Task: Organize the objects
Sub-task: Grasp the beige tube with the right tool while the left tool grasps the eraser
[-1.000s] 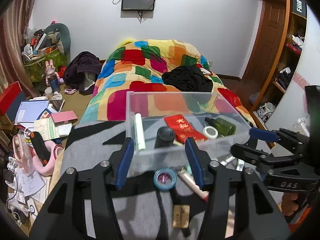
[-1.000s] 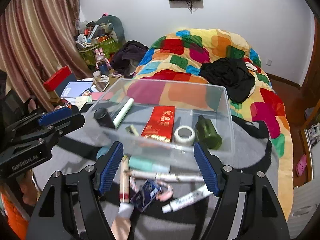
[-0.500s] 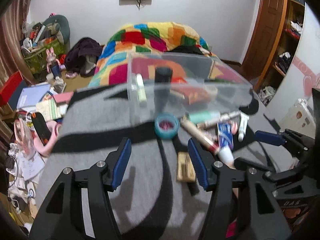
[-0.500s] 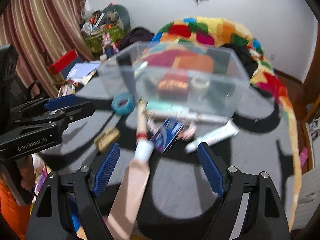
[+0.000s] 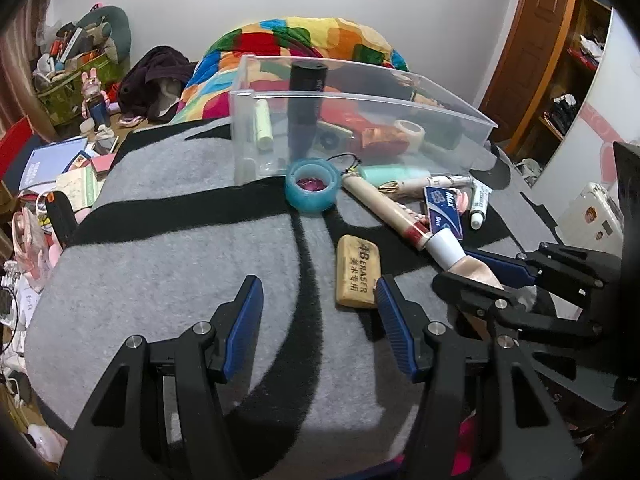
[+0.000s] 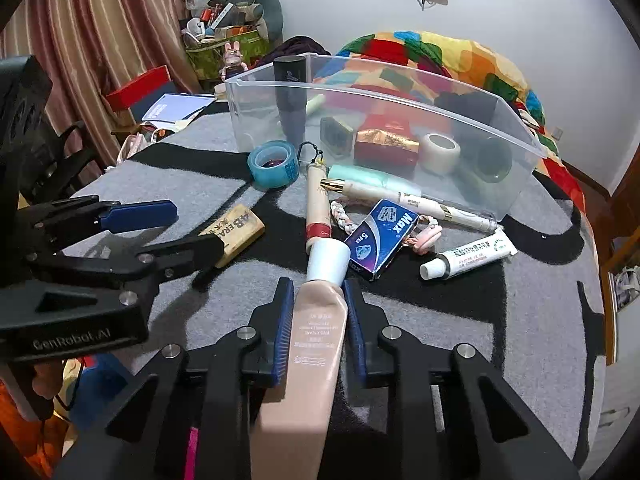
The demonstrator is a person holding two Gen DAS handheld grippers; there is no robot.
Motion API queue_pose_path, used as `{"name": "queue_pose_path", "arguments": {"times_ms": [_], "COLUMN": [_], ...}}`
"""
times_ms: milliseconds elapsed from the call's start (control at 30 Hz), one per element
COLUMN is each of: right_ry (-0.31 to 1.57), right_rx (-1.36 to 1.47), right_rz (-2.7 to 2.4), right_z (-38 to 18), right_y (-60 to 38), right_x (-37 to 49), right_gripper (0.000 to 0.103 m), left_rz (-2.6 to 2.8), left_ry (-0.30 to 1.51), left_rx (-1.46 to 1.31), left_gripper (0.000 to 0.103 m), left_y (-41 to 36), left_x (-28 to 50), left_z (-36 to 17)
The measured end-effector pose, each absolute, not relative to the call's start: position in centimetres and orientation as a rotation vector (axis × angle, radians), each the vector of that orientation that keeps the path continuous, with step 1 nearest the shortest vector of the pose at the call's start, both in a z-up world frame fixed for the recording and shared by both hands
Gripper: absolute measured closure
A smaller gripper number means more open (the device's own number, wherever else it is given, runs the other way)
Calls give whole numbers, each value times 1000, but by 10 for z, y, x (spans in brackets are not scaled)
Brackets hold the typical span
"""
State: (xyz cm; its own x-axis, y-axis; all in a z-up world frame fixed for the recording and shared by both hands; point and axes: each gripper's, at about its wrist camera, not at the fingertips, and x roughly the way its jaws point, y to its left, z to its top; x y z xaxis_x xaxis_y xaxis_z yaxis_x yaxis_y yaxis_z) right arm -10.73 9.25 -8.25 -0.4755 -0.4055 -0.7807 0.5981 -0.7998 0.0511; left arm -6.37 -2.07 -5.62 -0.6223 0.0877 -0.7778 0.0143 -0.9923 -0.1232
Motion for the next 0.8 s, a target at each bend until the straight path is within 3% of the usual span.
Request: {"name": "queue_pose_path", "arguments": {"times_ms": [200, 267, 367, 433, 500, 800], "right_ry": [276, 265, 245, 234, 223, 185], "right_rx": [1118, 1120, 1121, 1117, 1116, 1070], "right_rz": [-2273, -2272, -2275, -2280, -2283, -2309], "right_z": [-81, -81, -79, -78, -77, -58], "right_y": [103, 108, 115, 118, 119, 129], "right_x": [-104, -104, -105, -106, -107, -113], "right_gripper": [81, 81, 82, 82, 82, 82], "left_rz": [2791, 2805, 2822, 2820, 2817, 2813], "left_ry": [-131, -105, -60, -50, -47, -124], "left_rx": [-1347, -1352, -1340, -1325, -1314, -1300], "left_gripper": [45, 49, 59, 73, 80, 80], "left_y": [-10, -6, -1, 2, 4, -3], "left_x": [-71, -73, -75, -75, -76, -76], "left_z": [-59, -62, -62, -62, -62, -53]}}
